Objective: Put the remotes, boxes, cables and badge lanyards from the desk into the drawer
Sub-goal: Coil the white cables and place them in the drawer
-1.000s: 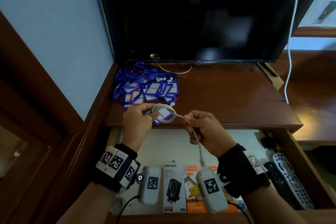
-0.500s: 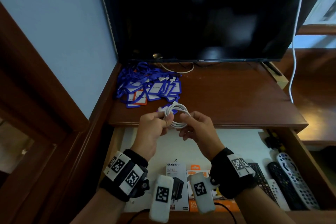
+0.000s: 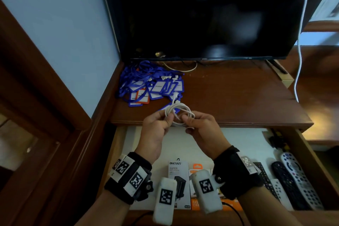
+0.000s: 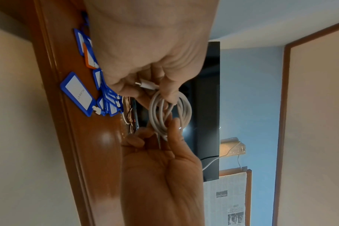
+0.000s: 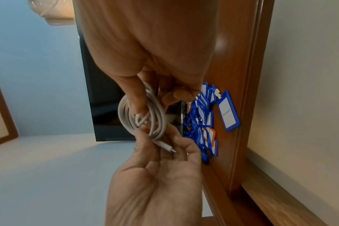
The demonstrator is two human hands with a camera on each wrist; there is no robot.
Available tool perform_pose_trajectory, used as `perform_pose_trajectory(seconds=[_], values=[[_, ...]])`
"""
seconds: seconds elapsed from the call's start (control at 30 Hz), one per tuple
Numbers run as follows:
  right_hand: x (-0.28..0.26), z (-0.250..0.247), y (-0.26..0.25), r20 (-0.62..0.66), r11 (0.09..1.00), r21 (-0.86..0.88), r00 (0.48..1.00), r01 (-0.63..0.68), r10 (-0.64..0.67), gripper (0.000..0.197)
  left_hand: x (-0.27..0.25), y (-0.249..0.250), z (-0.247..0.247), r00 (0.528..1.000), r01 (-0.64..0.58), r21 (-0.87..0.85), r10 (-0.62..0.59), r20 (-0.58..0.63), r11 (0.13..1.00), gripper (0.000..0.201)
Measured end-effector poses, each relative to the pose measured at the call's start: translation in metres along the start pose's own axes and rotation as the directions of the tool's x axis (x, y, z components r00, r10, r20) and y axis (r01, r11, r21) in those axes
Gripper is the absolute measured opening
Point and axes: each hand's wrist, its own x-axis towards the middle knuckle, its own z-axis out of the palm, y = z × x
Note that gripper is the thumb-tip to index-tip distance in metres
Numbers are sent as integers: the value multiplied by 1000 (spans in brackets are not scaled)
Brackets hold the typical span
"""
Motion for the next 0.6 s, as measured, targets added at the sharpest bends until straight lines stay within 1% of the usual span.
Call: perform_pose_trajectory(seconds=[0.07,0.13,0.17,0.23,0.33,0.4,0.47,0.53,0.6], values=[[0,0,0,20,999,-22,999,-25,26,19,-1,0,-1,1000,7,-84,-5,23,996,20],[0,-1,0,31,998,-13,998,-54,55,22,-2,2,-1,997,34,-145,-24,71,989,19],[0,-2,0,44,997,-4,996,-72,72,21,-2,2,-2,995,45,-163,-29,96,986,19],[-1,-3,0,86,993,37,991,-109,105,14,-3,2,-4,989,49,-190,-21,145,981,19],[-2,-1,2,127,987,99,985,-127,114,14,-6,2,-8,975,28,-213,20,220,977,27],[-2,2,3,138,984,127,985,-125,108,14,-9,4,-9,959,11,-227,54,278,974,25],[-2,4,3,168,983,134,980,-127,104,17,-12,4,-12,939,7,-238,76,336,971,17],[-1,7,3,194,983,120,974,-142,117,22,-13,2,-15,921,-2,-232,93,379,973,18],[0,8,1,211,976,114,965,-183,156,31,-14,1,-17,900,-3,-231,104,424,973,18]])
